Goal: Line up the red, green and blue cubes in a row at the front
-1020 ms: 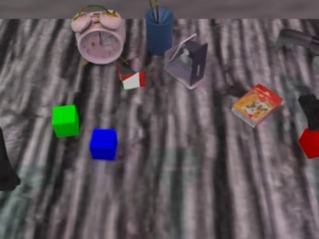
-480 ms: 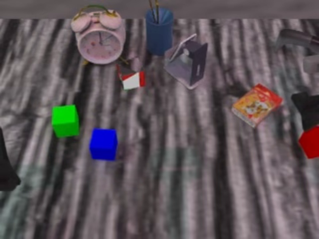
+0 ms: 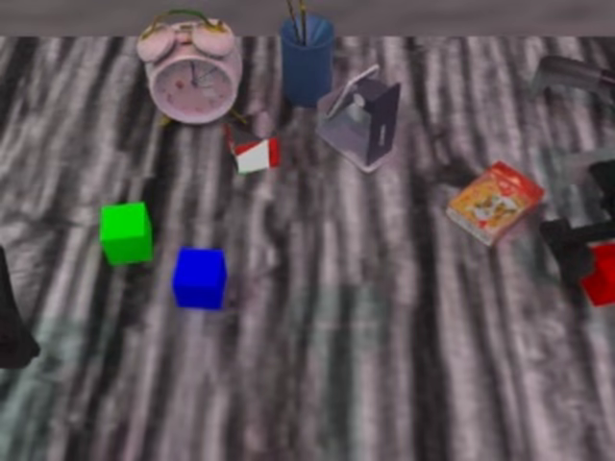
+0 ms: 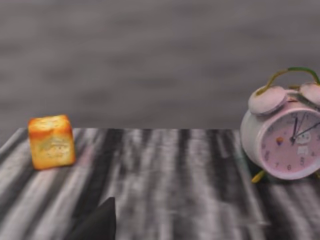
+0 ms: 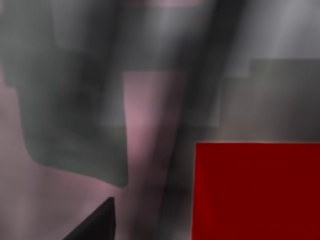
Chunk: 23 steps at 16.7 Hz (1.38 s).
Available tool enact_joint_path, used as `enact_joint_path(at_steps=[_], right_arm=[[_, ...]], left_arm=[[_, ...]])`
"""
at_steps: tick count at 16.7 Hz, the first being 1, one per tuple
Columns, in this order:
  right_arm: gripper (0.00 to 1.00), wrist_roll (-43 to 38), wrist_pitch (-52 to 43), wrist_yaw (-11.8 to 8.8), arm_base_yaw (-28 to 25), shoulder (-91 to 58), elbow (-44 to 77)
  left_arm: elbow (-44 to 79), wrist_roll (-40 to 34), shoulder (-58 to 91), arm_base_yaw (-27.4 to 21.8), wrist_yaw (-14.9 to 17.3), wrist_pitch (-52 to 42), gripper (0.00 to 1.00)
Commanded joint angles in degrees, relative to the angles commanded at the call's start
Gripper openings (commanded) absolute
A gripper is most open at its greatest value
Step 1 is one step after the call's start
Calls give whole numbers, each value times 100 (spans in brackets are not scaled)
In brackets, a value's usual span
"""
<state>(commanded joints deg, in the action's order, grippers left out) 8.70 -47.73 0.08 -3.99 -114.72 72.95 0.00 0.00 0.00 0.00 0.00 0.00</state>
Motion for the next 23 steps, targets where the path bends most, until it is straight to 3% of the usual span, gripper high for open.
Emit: enact_joint_path(at_steps=[7,20,23], right_arm=[[100,-8,434,1,-7,-215,-269],[2,-8,434,1,-7,-215,-269],[0,-8,434,1,-7,-215,-269]], left_arm=[[0,0,0,0,0,0,100],[0,0,0,0,0,0,100],[0,0,0,0,0,0,100]])
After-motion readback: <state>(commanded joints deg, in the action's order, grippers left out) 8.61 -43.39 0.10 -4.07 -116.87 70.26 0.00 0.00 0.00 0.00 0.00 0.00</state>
